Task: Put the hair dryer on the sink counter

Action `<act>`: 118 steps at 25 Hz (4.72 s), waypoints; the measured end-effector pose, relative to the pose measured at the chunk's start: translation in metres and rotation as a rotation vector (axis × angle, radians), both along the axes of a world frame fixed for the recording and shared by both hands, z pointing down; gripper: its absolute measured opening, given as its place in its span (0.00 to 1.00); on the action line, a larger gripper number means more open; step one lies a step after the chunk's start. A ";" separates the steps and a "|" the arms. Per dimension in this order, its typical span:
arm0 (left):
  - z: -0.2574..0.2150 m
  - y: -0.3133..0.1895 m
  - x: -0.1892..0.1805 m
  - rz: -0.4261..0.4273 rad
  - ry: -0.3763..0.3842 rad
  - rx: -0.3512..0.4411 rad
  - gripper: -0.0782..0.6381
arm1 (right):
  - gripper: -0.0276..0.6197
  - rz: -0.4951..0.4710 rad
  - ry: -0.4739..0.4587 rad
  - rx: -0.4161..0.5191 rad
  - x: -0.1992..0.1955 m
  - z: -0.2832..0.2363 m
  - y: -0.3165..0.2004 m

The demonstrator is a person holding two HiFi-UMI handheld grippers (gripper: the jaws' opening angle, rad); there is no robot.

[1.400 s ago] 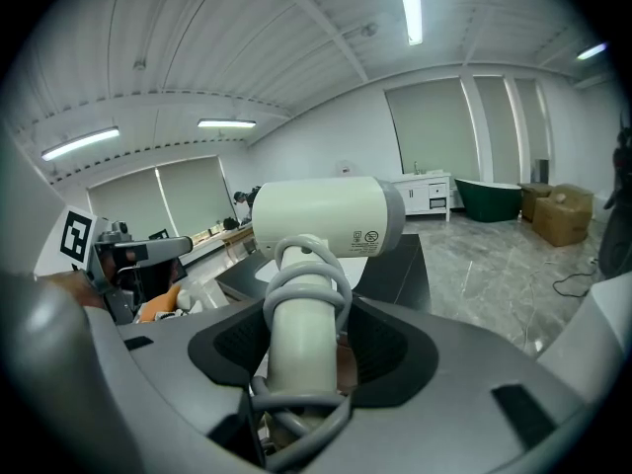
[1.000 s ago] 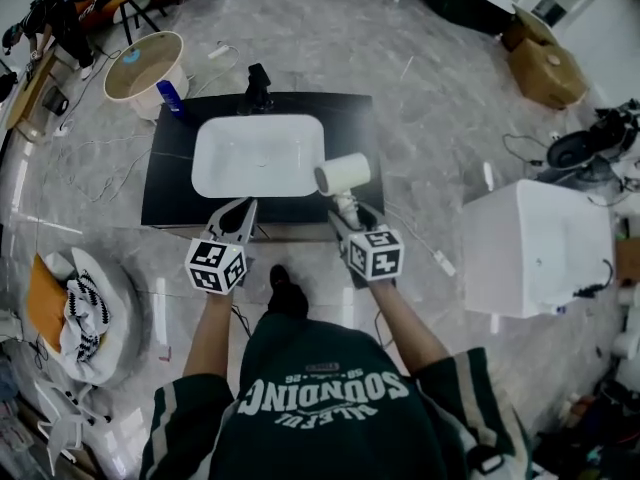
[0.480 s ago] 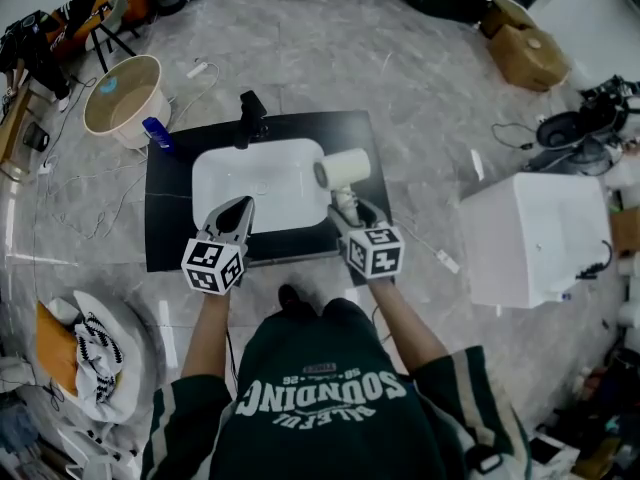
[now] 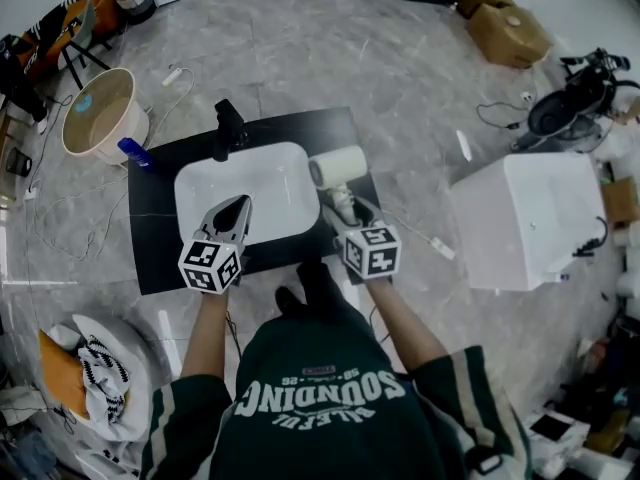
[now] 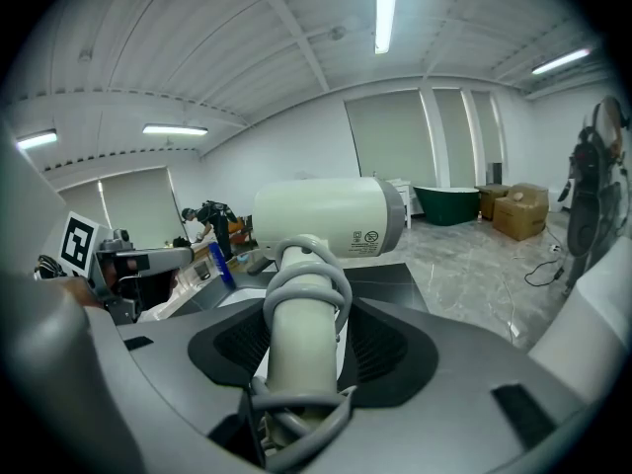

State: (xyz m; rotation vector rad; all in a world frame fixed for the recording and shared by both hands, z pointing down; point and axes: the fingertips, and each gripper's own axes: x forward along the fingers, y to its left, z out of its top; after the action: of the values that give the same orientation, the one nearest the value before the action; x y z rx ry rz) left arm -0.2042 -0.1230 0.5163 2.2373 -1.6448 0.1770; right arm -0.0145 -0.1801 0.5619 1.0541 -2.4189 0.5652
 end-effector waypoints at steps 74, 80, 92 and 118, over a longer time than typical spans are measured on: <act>0.098 -0.114 -0.024 -0.122 0.091 -0.270 0.11 | 0.40 0.106 0.302 -0.312 0.003 0.190 -0.157; 0.101 -0.109 -0.025 -0.131 0.100 -0.280 0.11 | 0.40 0.092 0.354 -0.297 -0.002 0.195 -0.160; 0.097 -0.094 -0.026 -0.137 0.103 -0.273 0.11 | 0.40 0.116 0.315 -0.332 -0.013 0.190 -0.157; 0.060 -0.030 -0.031 -0.079 0.053 -0.172 0.11 | 0.34 0.148 0.253 -0.135 -0.012 0.115 -0.112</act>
State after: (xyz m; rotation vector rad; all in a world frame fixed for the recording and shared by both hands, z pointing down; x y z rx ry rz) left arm -0.2351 -0.1532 0.5759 2.0302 -1.6219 0.2278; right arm -0.0266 -0.2926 0.6766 1.1768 -2.0681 0.5963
